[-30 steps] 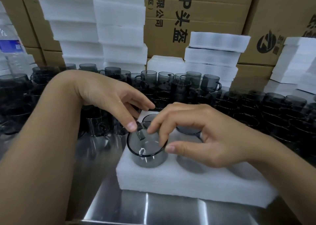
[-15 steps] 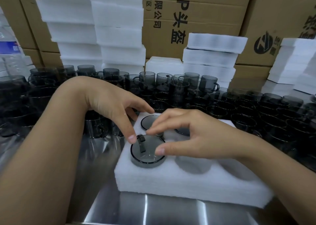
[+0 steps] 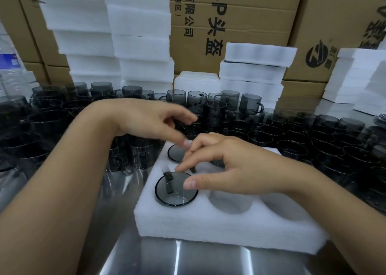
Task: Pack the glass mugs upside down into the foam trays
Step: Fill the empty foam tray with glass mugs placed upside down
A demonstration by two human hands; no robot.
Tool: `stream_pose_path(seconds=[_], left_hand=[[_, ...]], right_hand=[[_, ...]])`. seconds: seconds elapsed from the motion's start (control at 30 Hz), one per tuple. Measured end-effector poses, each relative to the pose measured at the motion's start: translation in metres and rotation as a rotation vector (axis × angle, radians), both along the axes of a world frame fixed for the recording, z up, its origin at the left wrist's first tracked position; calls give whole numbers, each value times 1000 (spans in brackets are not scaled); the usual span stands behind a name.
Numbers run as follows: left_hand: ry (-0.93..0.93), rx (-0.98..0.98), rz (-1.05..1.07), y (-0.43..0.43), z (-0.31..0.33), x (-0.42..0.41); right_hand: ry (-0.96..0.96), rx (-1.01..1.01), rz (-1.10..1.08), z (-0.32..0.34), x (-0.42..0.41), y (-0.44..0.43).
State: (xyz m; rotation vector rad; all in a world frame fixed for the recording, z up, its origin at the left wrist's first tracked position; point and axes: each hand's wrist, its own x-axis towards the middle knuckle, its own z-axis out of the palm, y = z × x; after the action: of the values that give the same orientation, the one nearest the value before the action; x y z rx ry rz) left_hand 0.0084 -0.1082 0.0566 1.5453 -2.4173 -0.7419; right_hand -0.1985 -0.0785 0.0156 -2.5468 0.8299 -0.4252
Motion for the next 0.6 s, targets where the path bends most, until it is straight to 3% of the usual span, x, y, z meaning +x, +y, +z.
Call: stream_pose_path(seconds=[0.1, 0.17, 0.27, 0.43, 0.6], left_hand=[[310, -253, 105, -13, -13, -20], [387, -323, 156, -20, -23, -34], [279, -331, 128, -22, -36, -50], [43, -272, 68, -17, -50, -66], [47, -271, 85, -12, -48, -69]], right_hand=[[-102, 22, -15, 2, 0, -1], [-238, 26, -112, 5, -3, -6], [-371, -83, -313, 9, -16, -27], [-175, -232, -529, -3, -37, -67], [-20, -218, -542, -15, -38, -92]])
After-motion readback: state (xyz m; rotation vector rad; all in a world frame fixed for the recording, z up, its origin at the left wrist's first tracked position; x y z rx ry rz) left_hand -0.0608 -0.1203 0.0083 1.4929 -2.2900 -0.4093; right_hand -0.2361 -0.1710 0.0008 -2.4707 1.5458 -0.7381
